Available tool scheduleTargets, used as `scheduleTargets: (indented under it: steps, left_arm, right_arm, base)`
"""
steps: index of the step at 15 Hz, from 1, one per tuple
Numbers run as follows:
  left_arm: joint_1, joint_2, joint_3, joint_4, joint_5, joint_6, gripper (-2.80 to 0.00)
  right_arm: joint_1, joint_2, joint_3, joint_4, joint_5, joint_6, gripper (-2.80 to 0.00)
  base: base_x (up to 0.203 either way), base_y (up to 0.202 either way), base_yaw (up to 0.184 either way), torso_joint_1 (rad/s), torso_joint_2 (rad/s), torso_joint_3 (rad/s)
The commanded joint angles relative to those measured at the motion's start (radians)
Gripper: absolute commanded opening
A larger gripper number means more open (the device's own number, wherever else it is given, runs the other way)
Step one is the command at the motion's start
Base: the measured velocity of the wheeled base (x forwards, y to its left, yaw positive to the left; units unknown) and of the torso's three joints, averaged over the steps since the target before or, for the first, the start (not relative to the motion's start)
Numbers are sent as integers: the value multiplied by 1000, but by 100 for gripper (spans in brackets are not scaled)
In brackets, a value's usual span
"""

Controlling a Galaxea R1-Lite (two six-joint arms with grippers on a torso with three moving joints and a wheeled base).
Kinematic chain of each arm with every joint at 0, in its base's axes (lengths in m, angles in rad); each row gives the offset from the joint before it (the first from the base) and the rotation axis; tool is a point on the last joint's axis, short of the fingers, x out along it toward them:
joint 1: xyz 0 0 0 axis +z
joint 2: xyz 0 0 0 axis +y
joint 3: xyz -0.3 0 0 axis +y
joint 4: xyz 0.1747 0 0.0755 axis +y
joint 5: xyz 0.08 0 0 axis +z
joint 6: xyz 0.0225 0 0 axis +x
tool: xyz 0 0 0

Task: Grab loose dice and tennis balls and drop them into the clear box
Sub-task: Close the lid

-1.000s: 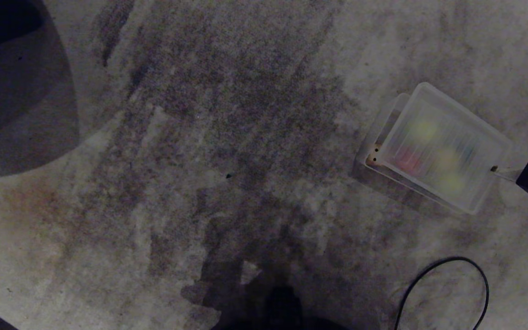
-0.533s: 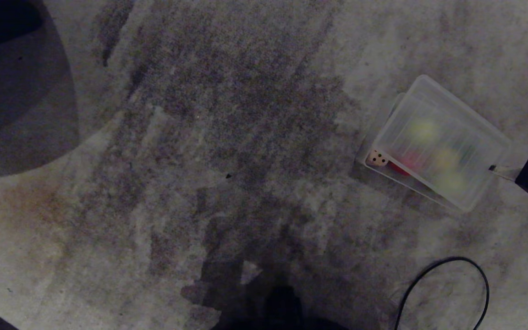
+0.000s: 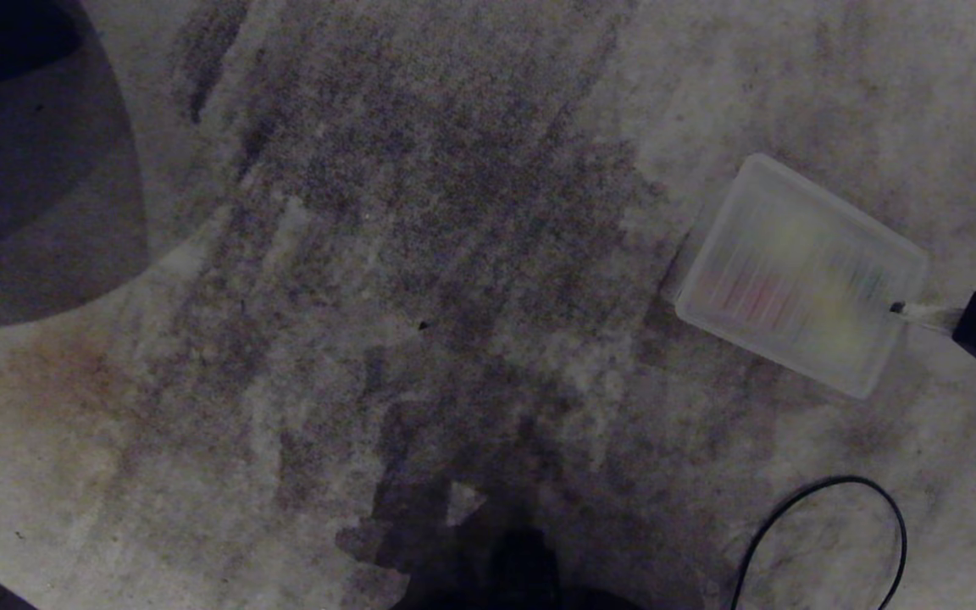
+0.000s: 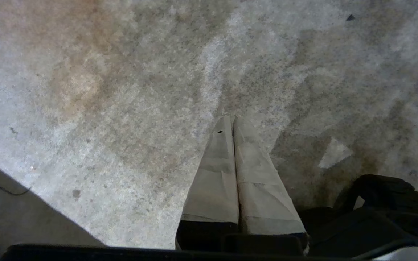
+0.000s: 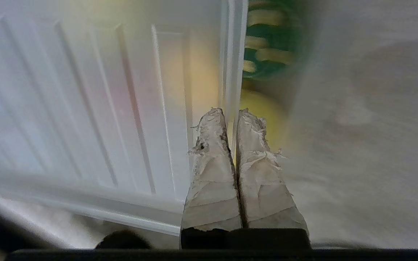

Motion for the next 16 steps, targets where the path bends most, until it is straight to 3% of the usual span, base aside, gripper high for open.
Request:
scheduleTargets:
  steps: [1, 5, 16]
  left_arm:
    - [0, 1, 2, 1, 1, -1, -280]
    - [0, 1, 2, -1, 1, -2, -280]
    - [0, 1, 2, -1, 1, -2, -280]
  right_arm:
    - [-9, -18, 1, 45, 5, -19, -280]
    - [-40, -17, 1, 176, 20, -185, -280]
    - [-68, 16, -42, 193, 23, -205, -280]
  base:
    - [0, 0, 0, 0, 0, 0]
    - [0, 0, 0, 0, 0, 0]
    - [0, 0, 0, 0, 0, 0]
